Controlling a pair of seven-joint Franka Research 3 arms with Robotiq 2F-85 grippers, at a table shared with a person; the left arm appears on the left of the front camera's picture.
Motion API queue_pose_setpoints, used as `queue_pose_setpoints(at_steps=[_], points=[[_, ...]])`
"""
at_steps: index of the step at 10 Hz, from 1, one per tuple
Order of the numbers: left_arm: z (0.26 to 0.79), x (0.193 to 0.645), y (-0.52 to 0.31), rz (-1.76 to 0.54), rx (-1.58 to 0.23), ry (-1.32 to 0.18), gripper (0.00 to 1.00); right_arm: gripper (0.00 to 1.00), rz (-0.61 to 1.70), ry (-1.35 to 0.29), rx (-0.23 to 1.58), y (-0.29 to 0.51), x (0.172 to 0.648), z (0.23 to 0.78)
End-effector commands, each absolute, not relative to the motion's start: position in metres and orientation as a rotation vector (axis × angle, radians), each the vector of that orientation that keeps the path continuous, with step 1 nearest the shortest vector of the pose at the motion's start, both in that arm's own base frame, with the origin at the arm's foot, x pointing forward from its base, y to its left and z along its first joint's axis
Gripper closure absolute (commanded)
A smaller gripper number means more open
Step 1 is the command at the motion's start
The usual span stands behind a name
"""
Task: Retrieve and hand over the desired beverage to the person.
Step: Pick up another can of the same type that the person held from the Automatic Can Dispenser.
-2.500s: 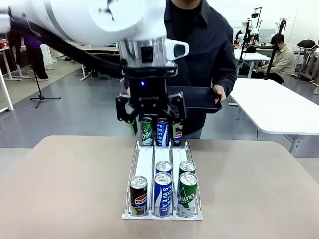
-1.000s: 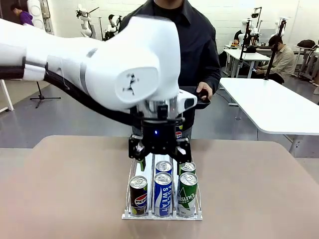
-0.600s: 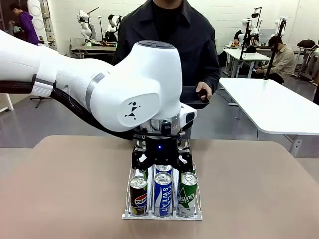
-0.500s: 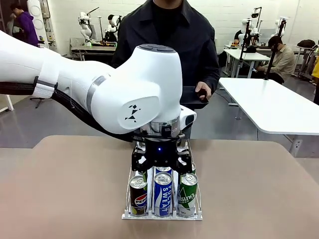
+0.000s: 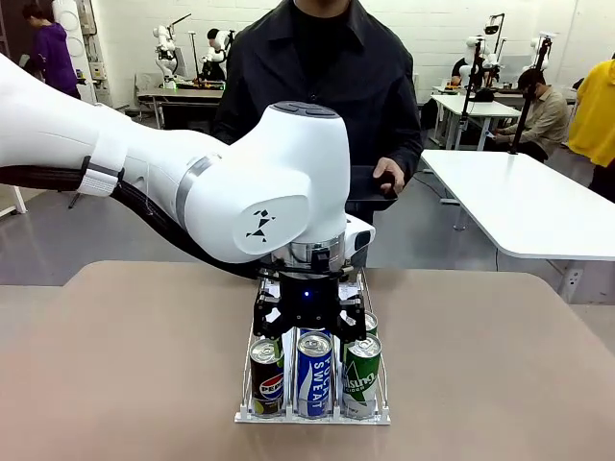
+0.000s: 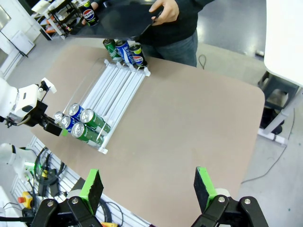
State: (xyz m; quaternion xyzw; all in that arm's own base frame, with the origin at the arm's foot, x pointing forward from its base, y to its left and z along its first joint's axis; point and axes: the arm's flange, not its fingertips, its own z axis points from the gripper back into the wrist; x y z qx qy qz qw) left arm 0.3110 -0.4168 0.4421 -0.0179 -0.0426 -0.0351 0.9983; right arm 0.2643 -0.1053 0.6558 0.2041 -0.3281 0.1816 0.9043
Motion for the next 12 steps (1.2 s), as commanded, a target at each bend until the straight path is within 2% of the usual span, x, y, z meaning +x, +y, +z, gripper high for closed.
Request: queue_pose_setpoints(at_steps=[1, 12], points=[[0.44, 0.319, -0.424, -0.067, -0.037, -0.1, 0.0, 0.0, 0.393, -0.684, 0.453, -0.105, 0.265, 0.655], [0.433, 0.337, -0.423, -0.081, -0.031, -0.103, 0.0, 0.0, 0.393, -0.684, 0.453, -0.105, 0.265, 0.655]])
